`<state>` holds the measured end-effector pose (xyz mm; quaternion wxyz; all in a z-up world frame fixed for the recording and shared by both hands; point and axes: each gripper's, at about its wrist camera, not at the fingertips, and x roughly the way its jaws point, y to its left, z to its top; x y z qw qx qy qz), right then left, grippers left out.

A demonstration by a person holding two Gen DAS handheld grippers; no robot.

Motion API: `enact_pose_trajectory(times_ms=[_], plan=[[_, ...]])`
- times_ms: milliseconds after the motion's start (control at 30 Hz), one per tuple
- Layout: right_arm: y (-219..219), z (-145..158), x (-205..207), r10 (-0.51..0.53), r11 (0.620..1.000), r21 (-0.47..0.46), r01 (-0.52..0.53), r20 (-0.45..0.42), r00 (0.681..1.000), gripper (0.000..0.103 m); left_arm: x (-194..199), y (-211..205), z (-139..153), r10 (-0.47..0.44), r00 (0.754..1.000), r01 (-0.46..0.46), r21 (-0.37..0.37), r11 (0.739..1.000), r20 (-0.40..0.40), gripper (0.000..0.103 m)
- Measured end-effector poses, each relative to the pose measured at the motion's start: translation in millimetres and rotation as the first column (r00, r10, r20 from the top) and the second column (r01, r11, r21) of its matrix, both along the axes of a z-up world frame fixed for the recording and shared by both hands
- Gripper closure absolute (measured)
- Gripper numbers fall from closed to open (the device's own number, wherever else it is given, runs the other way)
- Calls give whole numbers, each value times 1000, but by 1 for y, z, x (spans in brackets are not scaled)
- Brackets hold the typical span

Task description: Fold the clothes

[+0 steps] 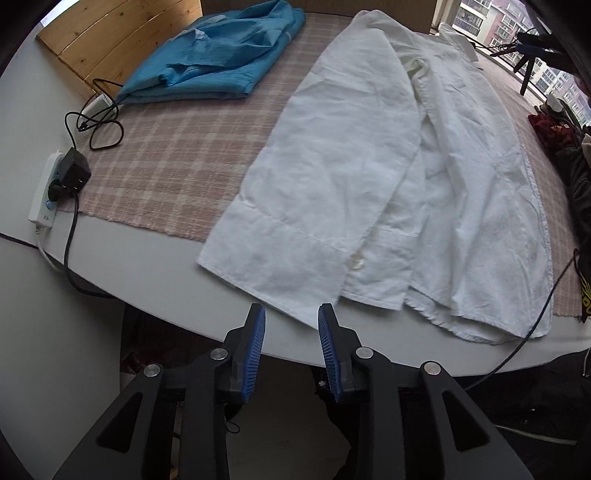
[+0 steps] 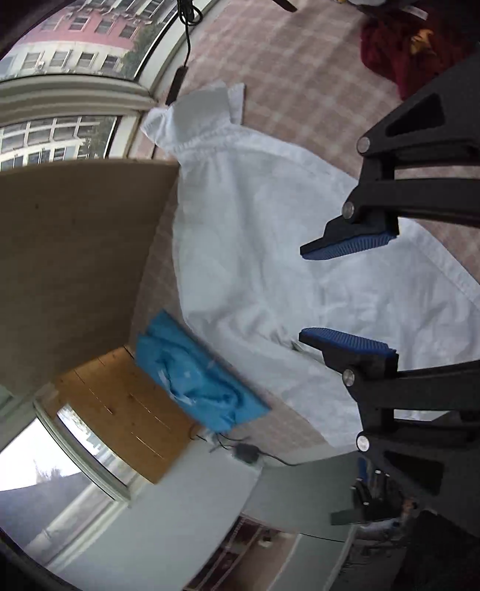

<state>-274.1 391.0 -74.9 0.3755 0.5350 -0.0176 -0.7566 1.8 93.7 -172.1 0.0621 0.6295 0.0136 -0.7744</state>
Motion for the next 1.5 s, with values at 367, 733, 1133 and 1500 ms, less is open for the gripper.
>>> enact_pose_trajectory(times_ms=[367, 733, 1133, 1500], plan=[[-78, -62, 157, 7, 1000, -18, -3, 232, 973, 61, -16, -77, -23, -93, 996, 92, 79, 993, 2, 71], [-220, -121, 198, -103, 992, 95, 82, 239, 966, 61, -7, -81, -31, -285, 958, 287, 106, 952, -31, 85], [-236, -139, 179, -234, 971, 110, 214, 232, 944, 99, 0, -92, -43, -323, 944, 329, 155, 931, -63, 87], [-206, -101, 171, -227, 973, 4, 232, 229, 947, 101, 12, -100, -25, -292, 948, 310, 168, 936, -125, 87]])
